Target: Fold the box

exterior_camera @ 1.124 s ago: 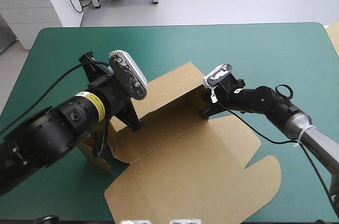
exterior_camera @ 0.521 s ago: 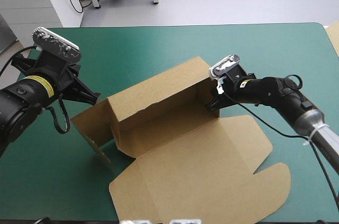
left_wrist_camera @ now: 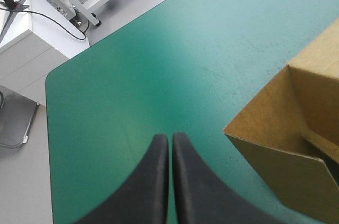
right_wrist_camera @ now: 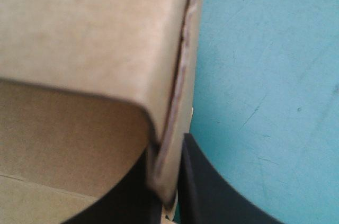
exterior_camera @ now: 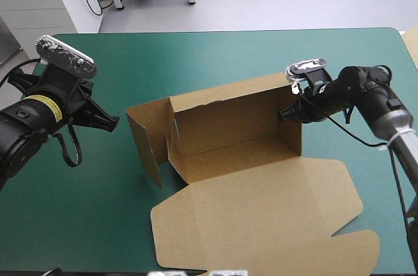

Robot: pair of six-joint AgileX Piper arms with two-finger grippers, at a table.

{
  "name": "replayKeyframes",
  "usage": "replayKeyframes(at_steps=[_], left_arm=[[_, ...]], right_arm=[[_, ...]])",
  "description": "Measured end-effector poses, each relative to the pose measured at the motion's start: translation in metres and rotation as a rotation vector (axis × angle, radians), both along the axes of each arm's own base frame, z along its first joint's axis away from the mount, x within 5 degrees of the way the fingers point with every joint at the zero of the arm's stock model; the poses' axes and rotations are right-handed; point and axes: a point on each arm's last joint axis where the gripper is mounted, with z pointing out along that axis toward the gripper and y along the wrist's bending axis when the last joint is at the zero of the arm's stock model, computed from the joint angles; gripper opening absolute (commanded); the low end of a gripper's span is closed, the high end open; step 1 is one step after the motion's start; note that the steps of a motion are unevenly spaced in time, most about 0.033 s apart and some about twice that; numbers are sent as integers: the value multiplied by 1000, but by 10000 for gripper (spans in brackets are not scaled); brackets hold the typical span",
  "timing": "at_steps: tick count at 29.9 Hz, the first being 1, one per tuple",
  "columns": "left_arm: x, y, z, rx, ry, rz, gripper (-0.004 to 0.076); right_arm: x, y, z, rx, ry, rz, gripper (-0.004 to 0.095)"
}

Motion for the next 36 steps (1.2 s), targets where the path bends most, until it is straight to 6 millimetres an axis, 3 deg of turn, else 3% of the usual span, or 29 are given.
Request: replayKeyframes(at_steps=[5,12,15,19,21,23,31,36], left_arm=[[1,0,1,4,-11,-1,7],[0,-1,0,-17,-4,-2,7],[1,-2,1,-32,-14,-1,7],[1,-2,2,-41,-25,-5,7],[1,-2,2,-41,-25,-5,7],[1,-2,2,-42,-26,-5,7],[2,-3,3,-48,-37,-10,7],[2,-3,3,-48,-37,-10,7]], right_arm=[[23,3,-4,10,-5,-55,-19],[75,12,-22,39,-27,-89,37],[90,15,-27,43,-19,-91,200],[98,17,-26,19,-4,-57,551],[100,16,-19,-1,-18,-39,679],[101,16,-6,-11,-40,-25,724],[91,14,58,-32,-99,15,727],[88,13,71,-19,-124,-1,727]])
